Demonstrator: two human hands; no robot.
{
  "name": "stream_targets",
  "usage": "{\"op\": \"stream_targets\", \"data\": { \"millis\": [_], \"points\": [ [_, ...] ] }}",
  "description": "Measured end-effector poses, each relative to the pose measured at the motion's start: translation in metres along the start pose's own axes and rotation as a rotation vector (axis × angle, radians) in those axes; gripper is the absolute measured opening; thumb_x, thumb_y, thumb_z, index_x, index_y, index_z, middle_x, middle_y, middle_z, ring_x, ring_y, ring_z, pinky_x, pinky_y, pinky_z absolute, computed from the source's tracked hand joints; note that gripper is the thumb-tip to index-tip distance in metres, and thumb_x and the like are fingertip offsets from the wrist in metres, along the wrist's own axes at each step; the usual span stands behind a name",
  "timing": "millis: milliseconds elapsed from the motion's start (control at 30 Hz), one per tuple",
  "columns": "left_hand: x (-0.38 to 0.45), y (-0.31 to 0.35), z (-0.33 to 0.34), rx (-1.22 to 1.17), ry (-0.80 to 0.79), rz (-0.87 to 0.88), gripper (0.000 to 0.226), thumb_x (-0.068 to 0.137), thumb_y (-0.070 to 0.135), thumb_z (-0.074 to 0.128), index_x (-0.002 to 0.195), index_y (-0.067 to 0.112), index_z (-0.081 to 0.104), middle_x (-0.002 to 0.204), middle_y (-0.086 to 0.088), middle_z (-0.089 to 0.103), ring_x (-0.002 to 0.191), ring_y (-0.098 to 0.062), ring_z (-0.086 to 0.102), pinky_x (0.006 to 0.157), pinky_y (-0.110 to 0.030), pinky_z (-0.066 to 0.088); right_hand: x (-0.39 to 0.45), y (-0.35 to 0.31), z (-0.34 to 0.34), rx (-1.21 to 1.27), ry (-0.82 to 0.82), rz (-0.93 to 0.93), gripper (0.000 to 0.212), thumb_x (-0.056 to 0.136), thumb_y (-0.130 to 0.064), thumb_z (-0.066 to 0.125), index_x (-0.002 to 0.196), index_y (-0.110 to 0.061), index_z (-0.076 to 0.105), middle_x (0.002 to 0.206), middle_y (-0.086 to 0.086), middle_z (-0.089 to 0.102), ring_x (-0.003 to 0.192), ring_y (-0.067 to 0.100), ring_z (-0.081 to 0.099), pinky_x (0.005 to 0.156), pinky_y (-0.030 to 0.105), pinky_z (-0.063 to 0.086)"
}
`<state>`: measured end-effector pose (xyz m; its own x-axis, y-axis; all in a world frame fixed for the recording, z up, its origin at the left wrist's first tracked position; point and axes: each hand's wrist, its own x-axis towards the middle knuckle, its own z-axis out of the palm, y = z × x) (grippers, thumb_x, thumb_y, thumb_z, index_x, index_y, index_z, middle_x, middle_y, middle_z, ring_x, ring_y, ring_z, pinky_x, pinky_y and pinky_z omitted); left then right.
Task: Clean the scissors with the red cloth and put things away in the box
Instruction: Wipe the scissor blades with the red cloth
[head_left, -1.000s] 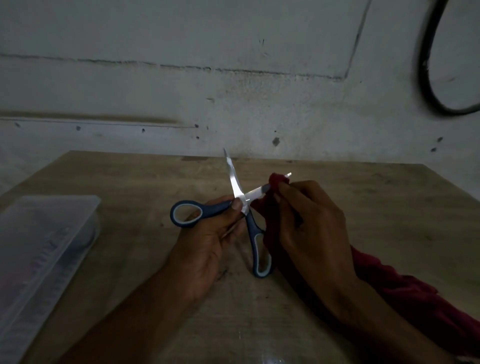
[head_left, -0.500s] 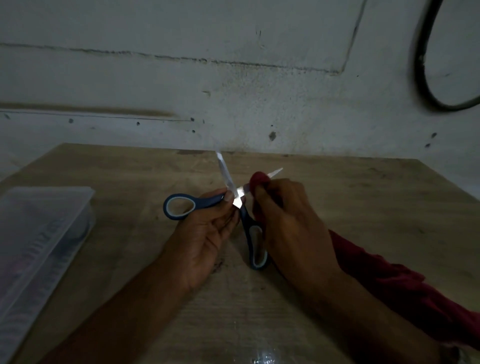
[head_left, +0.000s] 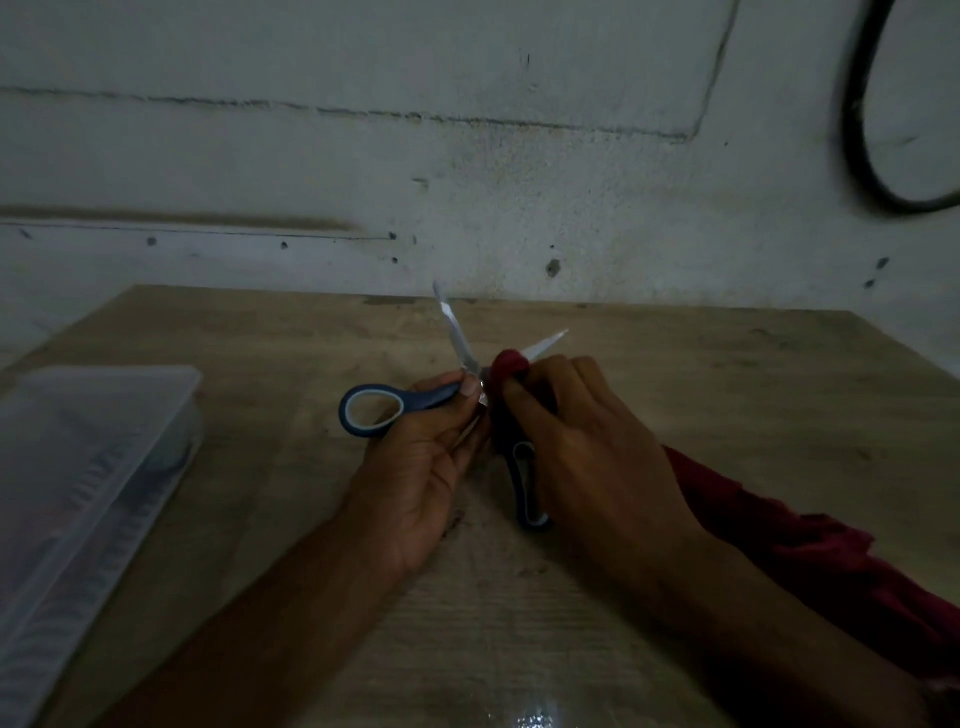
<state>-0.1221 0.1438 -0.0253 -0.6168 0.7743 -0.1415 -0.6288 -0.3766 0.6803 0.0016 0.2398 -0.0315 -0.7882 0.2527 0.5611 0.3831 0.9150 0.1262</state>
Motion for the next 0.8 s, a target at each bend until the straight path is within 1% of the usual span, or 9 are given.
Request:
{"op": "stream_targets", "data": {
  "millis": [100,200,300,367,433,533,600,667,800],
  "points": [
    [0.002,0.001,0.000,-0.018,0.024,0.006,0.020,0.079,0.002,0.066,0.098,0.007,0.070,0.102,-0.009,0.078,0.093,-0.016,0.076,0.087,-0.030,0.057,0.001,0.002,-0.002,0.011,-0.004,-0.046,0.076,0.076,-0.021,0.085,0.146,-0.007,0.059,0.120,0.011,0.064,0.105,0.028,0.061,0.072,0.035,0.058],
    [0.001,0.001,0.002,0.003,0.031,0.005,0.016,0.086,0.000,0.063,0.098,0.008,0.069,0.097,-0.006,0.078,0.092,-0.015,0.075,0.086,-0.029,0.059,0.002,0.007,-0.005,0.022,0.019,0.013,0.074,0.078,-0.023,0.066,0.149,-0.006,0.057,0.124,0.014,0.064,0.107,0.030,0.060,0.070,0.031,0.050],
    [-0.001,0.003,0.003,0.018,0.020,0.007,0.014,0.086,-0.001,0.062,0.092,0.009,0.069,0.088,-0.001,0.079,0.084,-0.011,0.076,0.071,-0.023,0.061,0.004,0.017,-0.006,0.012,0.060,0.162,0.069,0.081,-0.015,0.080,0.146,-0.006,0.058,0.125,0.014,0.063,0.107,0.031,0.059,0.066,0.030,0.050],
    [-0.002,0.003,0.003,0.024,0.013,0.012,0.014,0.087,-0.001,0.061,0.090,0.010,0.070,0.086,-0.001,0.079,0.083,-0.011,0.076,0.071,-0.022,0.060,0.002,0.011,-0.006,0.034,0.035,0.201,0.078,0.076,-0.012,0.090,0.147,-0.007,0.058,0.124,0.014,0.063,0.107,0.030,0.059,0.068,0.032,0.054],
    [-0.002,0.004,0.002,0.017,-0.003,0.019,0.013,0.085,0.001,0.062,0.092,0.009,0.070,0.091,-0.004,0.079,0.088,-0.013,0.076,0.077,-0.025,0.061,-0.002,-0.002,-0.005,0.078,-0.009,0.127,0.077,0.077,-0.017,0.088,0.148,-0.009,0.058,0.123,0.013,0.063,0.105,0.028,0.061,0.070,0.033,0.058],
    [-0.001,0.004,0.001,-0.020,-0.025,0.013,0.017,0.085,0.001,0.062,0.099,0.006,0.070,0.103,-0.009,0.078,0.098,-0.018,0.074,0.086,-0.029,0.060,-0.004,-0.009,-0.007,0.108,-0.024,0.025,0.063,0.082,-0.025,0.070,0.144,-0.014,0.062,0.119,0.009,0.065,0.100,0.025,0.061,0.069,0.030,0.053],
    [0.000,0.004,0.000,-0.022,-0.015,0.009,0.015,0.089,-0.001,0.060,0.098,0.007,0.070,0.101,-0.007,0.077,0.097,-0.016,0.074,0.084,-0.027,0.060,-0.001,0.001,-0.008,0.083,-0.014,0.070,0.071,0.079,-0.021,0.081,0.147,-0.016,0.060,0.121,0.010,0.065,0.104,0.027,0.060,0.069,0.028,0.050],
    [0.001,0.004,0.002,-0.009,-0.010,0.004,0.015,0.092,-0.001,0.059,0.095,0.009,0.069,0.094,-0.004,0.077,0.090,-0.013,0.075,0.078,-0.025,0.059,0.002,0.013,-0.009,0.043,0.048,0.162,0.070,0.082,-0.019,0.084,0.147,-0.017,0.060,0.120,0.010,0.066,0.104,0.027,0.062,0.067,0.025,0.043],
    [0.000,0.005,0.000,-0.004,-0.025,0.019,0.015,0.087,-0.001,0.061,0.090,0.009,0.071,0.091,-0.003,0.078,0.086,-0.012,0.076,0.072,-0.023,0.061,0.000,0.008,-0.007,0.084,0.041,0.224,0.076,0.077,-0.013,0.092,0.147,-0.015,0.061,0.114,0.009,0.064,0.099,0.024,0.061,0.065,0.025,0.047]
  ]
}}
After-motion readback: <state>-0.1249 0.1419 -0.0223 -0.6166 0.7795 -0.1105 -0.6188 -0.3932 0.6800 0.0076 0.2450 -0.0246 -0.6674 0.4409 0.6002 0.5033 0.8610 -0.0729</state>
